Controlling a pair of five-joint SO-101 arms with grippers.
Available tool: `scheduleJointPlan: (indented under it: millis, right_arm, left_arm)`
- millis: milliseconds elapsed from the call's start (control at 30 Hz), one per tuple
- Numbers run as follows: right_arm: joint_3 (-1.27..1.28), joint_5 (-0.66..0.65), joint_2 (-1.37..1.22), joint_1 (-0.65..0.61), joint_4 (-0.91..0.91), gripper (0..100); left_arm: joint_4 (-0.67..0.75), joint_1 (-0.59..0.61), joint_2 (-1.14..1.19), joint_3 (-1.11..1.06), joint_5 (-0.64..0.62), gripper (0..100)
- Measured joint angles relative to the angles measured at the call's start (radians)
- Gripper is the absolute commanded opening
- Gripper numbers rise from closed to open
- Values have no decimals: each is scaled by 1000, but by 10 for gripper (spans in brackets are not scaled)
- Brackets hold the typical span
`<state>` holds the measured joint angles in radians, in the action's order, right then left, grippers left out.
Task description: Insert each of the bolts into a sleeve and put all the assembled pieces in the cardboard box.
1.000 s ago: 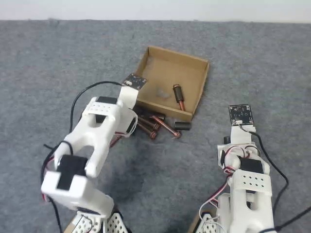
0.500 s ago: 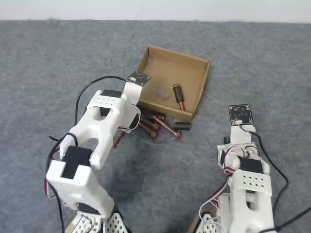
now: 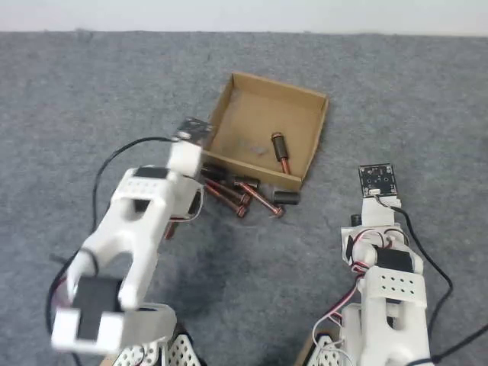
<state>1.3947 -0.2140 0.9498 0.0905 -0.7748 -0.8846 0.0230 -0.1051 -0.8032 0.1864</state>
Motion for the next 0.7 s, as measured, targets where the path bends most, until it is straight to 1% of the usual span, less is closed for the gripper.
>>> scheduleJointPlan:
  millis: [167,400,500,700]
  right_arm:
    - [0,0,0,-2,0,8]
    - [0,0,0,-3,0,9]
    - [0,0,0,-6,18,7]
    - [0,2,0,-8,199,7]
  left_arm:
    - [61,40,-186,-129,-129,11]
    - [135,137,-287,-249,-249,11]
    - [160,186,-299,-285,-256,11]
    - [173,279,-301,-304,-256,11]
